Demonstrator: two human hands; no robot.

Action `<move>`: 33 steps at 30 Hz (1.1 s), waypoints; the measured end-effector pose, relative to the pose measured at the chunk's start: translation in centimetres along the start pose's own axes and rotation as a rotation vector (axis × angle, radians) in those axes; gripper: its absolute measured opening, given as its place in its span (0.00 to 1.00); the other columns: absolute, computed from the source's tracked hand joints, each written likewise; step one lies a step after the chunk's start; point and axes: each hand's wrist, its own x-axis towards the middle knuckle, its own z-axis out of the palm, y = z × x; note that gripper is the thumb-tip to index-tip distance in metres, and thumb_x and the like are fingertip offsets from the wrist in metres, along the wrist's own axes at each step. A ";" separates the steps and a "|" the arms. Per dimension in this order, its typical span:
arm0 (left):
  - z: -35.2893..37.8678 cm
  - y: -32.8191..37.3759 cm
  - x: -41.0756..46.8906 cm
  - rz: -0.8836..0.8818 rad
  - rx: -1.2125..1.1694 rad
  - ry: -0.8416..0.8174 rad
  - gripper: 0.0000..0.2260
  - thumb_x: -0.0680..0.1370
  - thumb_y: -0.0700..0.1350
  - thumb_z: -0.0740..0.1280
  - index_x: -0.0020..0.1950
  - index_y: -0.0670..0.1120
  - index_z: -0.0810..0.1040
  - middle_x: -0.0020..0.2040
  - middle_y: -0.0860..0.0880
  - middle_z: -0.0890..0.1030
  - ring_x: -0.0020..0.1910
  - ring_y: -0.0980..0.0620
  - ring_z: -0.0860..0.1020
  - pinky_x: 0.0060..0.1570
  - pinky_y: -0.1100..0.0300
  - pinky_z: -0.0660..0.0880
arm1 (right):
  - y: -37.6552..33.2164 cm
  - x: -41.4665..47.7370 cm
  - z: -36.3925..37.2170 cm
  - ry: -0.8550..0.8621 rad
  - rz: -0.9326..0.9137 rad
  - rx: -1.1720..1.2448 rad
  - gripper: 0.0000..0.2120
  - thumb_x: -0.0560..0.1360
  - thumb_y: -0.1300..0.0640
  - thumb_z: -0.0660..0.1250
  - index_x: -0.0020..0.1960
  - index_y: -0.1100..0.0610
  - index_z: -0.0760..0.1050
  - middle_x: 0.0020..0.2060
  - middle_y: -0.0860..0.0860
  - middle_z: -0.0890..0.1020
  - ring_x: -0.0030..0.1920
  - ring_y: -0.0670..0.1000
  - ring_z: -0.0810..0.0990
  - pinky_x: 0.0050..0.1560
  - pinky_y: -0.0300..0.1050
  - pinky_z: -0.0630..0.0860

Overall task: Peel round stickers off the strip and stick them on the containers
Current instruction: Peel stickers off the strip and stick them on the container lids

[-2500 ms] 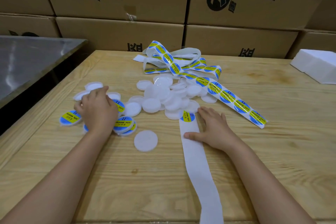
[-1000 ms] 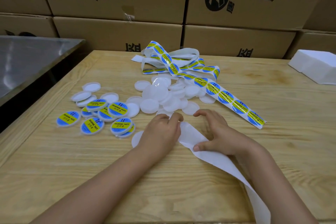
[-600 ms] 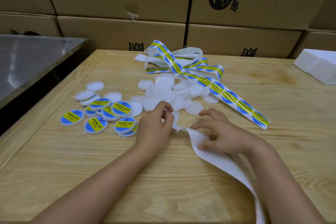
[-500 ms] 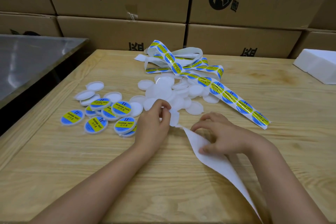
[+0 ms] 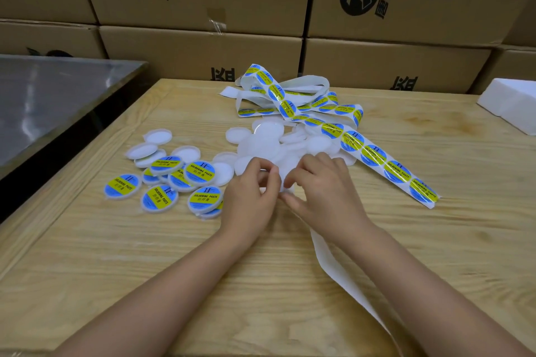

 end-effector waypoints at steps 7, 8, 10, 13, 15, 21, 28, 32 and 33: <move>0.1 -0.3 0.2 0.043 -0.041 -0.014 0.17 0.77 0.58 0.55 0.66 0.63 0.65 0.40 0.56 0.82 0.35 0.60 0.80 0.41 0.60 0.75 | 1.6 -0.4 0.7 0.123 0.397 0.509 0.06 0.71 0.60 0.71 0.37 0.54 0.77 0.32 0.47 0.75 0.37 0.45 0.72 0.41 0.38 0.67; 0.1 -0.2 0.3 0.035 -0.039 -0.031 0.19 0.75 0.59 0.57 0.66 0.63 0.64 0.40 0.57 0.82 0.34 0.61 0.79 0.41 0.60 0.75 | 1.9 -0.4 0.6 0.143 0.523 0.691 0.07 0.72 0.59 0.71 0.36 0.52 0.77 0.32 0.45 0.75 0.35 0.42 0.71 0.39 0.34 0.67; 0.1 -0.2 0.3 0.020 -0.023 -0.087 0.25 0.70 0.62 0.64 0.65 0.60 0.64 0.39 0.60 0.81 0.34 0.61 0.78 0.41 0.57 0.76 | 2.4 -0.4 0.7 0.166 0.698 0.954 0.07 0.73 0.59 0.70 0.37 0.52 0.78 0.31 0.44 0.76 0.32 0.40 0.71 0.36 0.31 0.68; 0.5 -0.1 -0.1 0.067 0.104 -0.206 0.35 0.61 0.65 0.71 0.63 0.56 0.63 0.40 0.60 0.78 0.37 0.55 0.77 0.45 0.53 0.75 | 2.7 -0.7 1.0 0.160 0.850 1.255 0.05 0.74 0.59 0.68 0.39 0.55 0.77 0.31 0.47 0.77 0.32 0.45 0.73 0.35 0.37 0.71; 0.6 -0.1 -0.2 0.136 0.226 -0.251 0.36 0.58 0.68 0.68 0.61 0.55 0.64 0.40 0.60 0.76 0.37 0.59 0.74 0.53 0.57 0.69 | 2.8 -0.7 1.2 0.179 0.936 1.483 0.04 0.74 0.58 0.67 0.42 0.57 0.76 0.31 0.48 0.77 0.32 0.47 0.75 0.32 0.39 0.73; 1.0 -0.2 -0.6 0.470 0.438 -0.361 0.23 0.69 0.62 0.70 0.56 0.49 0.72 0.46 0.56 0.76 0.43 0.58 0.74 0.53 0.57 0.63 | 3.0 -0.9 1.7 0.218 0.996 1.754 0.04 0.70 0.56 0.68 0.40 0.56 0.75 0.29 0.49 0.76 0.33 0.51 0.78 0.38 0.44 0.78; 0.6 0.3 0.1 0.317 0.141 -0.290 0.07 0.74 0.48 0.71 0.45 0.47 0.76 0.40 0.57 0.80 0.39 0.60 0.77 0.53 0.58 0.69 | 3.1 -1.1 1.6 0.163 0.942 1.731 0.07 0.68 0.54 0.69 0.42 0.56 0.75 0.30 0.49 0.75 0.34 0.47 0.79 0.36 0.41 0.79; 0.1 0.8 0.2 0.161 -0.088 -0.161 0.07 0.76 0.50 0.62 0.46 0.49 0.78 0.36 0.57 0.81 0.37 0.61 0.76 0.42 0.66 0.70 | 2.8 -1.1 1.3 0.158 0.916 1.641 0.03 0.67 0.53 0.69 0.39 0.52 0.77 0.30 0.46 0.76 0.35 0.45 0.77 0.38 0.39 0.76; 0.0 1.0 0.4 0.083 -0.195 -0.159 0.07 0.76 0.51 0.62 0.47 0.51 0.78 0.37 0.58 0.81 0.38 0.62 0.76 0.42 0.67 0.71 | 2.7 -1.1 1.1 0.145 0.893 1.608 0.02 0.66 0.53 0.69 0.38 0.51 0.78 0.31 0.46 0.77 0.36 0.45 0.76 0.39 0.39 0.75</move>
